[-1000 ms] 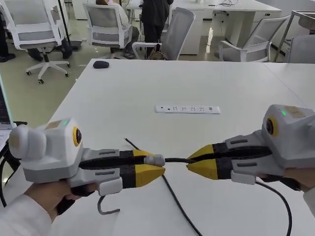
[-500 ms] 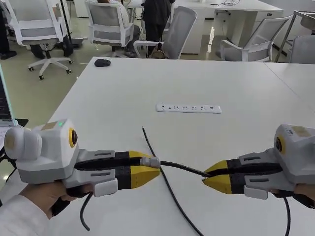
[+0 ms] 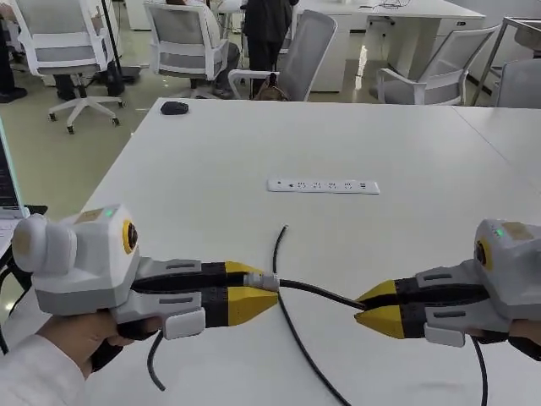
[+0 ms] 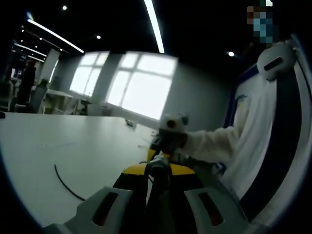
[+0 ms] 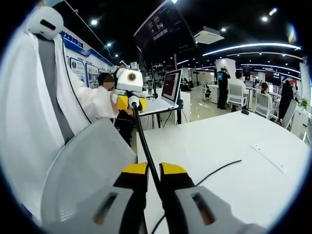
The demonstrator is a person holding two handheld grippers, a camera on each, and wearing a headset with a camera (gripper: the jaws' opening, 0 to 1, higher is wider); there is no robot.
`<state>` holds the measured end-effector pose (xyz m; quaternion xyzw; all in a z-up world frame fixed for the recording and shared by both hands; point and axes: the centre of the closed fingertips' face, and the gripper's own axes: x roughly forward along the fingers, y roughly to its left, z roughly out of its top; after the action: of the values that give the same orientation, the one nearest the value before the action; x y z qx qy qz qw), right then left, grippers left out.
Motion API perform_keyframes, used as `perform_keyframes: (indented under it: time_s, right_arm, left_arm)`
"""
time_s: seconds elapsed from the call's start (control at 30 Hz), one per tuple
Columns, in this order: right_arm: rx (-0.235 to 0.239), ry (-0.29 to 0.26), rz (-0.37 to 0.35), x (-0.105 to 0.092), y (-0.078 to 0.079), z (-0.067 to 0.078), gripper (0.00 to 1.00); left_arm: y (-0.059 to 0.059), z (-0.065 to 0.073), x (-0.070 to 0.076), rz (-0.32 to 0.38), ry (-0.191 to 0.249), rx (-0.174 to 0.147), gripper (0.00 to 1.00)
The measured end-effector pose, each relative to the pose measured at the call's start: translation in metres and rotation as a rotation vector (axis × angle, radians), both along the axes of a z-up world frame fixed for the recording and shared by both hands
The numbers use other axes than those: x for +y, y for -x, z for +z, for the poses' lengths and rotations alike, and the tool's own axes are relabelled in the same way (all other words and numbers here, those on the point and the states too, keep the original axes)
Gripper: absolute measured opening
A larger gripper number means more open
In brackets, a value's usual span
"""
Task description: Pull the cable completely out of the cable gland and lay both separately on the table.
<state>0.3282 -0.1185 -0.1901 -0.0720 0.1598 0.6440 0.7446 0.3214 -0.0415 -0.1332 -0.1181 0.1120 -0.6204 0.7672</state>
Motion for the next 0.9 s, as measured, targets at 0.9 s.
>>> perform_keyframes:
  time_s: [0.9]
  right_arm:
    - [-0.166, -0.09, 0.169, 0.057, 0.019, 0.069, 0.26]
  left_arm:
    - [0.005, 0.007, -0.013, -0.025, 0.006, -0.017, 0.16]
